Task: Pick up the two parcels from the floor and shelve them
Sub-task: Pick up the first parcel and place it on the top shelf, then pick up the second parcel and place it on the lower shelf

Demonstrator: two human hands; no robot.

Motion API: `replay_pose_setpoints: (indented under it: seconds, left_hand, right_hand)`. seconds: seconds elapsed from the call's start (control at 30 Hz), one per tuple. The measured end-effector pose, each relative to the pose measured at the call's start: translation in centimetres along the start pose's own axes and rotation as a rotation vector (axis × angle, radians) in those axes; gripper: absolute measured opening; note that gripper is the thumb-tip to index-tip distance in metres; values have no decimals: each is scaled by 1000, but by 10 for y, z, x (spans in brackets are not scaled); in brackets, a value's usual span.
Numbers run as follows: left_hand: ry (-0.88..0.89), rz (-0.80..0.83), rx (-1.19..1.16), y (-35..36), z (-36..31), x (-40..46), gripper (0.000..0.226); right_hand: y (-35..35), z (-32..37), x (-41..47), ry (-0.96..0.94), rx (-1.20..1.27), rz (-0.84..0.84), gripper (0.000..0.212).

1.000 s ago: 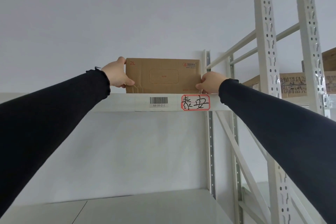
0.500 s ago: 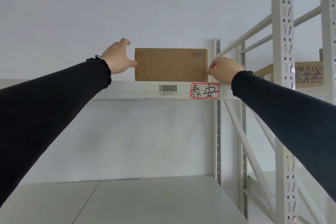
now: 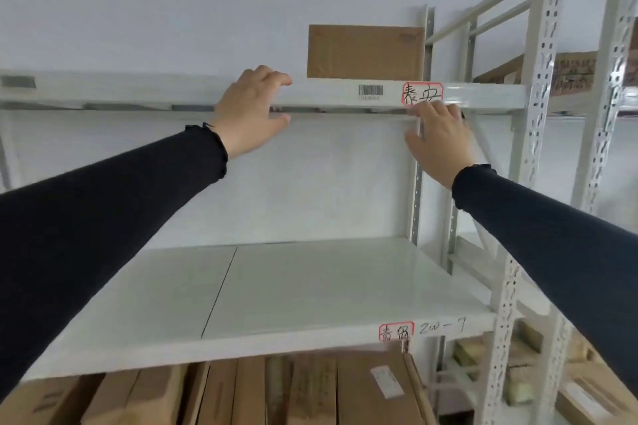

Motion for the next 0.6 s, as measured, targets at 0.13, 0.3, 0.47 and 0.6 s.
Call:
replay_pose_setpoints:
  seconds: [0.13, 0.3, 0.47, 0.6]
  left_hand:
    - [-15, 228, -2, 23, 9, -95, 55]
    - [-19, 453, 17, 45, 8, -206, 58]
    - [-77, 655, 54, 52, -9, -304, 64]
    - [-172, 773, 14, 48, -33, -384, 69]
  right_hand:
    - [24, 43, -99, 24, -24, 281, 46]
    - [39, 76, -206, 64, -64, 559, 54]
    - [31, 103, -292, 99, -57, 712, 55]
    - [17, 128, -371, 105, -27, 826, 55]
Point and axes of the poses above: each hand's wrist, its own x-axis towards the middle knuckle, its own y-axis out of the palm, z = x × y, the point moved 6 cm from there along x, towards the middle knuckle
